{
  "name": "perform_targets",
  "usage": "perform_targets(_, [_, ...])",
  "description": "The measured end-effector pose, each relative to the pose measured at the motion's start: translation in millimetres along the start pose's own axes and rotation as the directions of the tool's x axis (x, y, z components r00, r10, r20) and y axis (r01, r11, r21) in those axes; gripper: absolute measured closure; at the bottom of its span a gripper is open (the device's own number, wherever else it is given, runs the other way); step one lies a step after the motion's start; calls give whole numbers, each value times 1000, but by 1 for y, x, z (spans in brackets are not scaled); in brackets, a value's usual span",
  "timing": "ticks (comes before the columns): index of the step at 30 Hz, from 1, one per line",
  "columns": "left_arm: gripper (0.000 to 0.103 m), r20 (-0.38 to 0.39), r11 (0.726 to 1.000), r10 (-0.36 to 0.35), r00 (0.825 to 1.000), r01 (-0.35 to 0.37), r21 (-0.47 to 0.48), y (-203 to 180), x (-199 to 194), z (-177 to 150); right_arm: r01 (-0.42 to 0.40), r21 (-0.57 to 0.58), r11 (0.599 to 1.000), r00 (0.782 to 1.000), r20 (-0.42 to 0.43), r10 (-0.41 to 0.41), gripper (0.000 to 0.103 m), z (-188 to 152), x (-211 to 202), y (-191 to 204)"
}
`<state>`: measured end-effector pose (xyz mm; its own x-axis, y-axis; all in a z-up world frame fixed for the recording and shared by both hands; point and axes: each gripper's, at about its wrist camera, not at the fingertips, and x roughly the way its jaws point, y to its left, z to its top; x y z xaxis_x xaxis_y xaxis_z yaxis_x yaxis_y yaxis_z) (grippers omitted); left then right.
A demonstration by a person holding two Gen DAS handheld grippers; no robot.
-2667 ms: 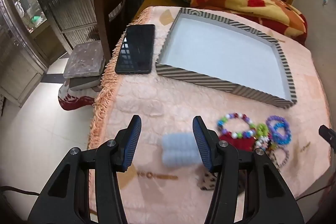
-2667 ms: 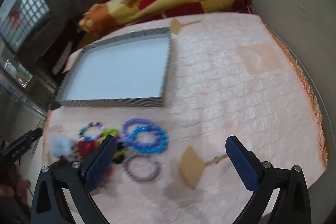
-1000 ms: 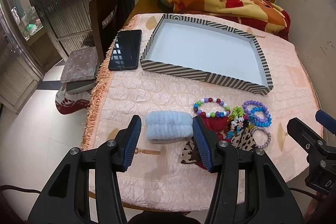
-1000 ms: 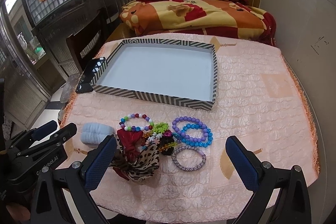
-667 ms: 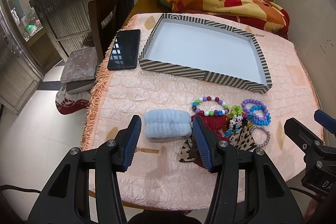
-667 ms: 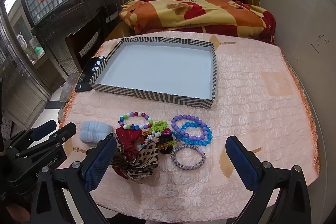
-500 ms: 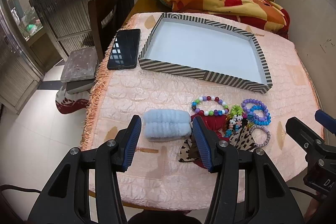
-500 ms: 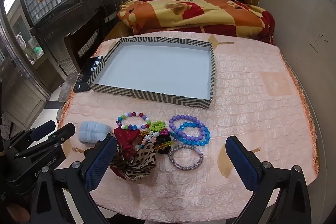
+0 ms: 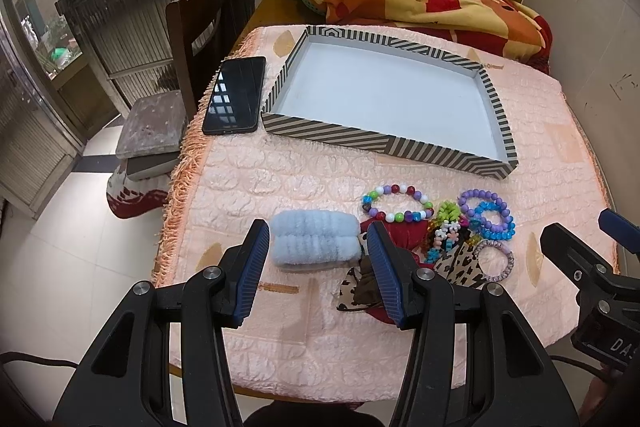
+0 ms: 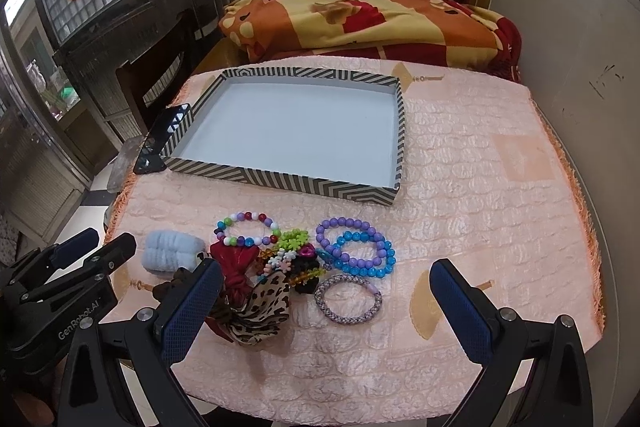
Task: Organize jewelry
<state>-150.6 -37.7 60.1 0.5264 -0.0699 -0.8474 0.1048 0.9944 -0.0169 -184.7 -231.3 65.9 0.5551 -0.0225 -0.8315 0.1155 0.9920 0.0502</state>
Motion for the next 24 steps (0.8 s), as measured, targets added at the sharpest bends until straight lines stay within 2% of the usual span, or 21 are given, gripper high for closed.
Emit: perform_targets(24, [52,-19,1000,7,1000,-8,-8,2,4,1,-10,-10,1000,1000,-19,10,0,-2,5,4])
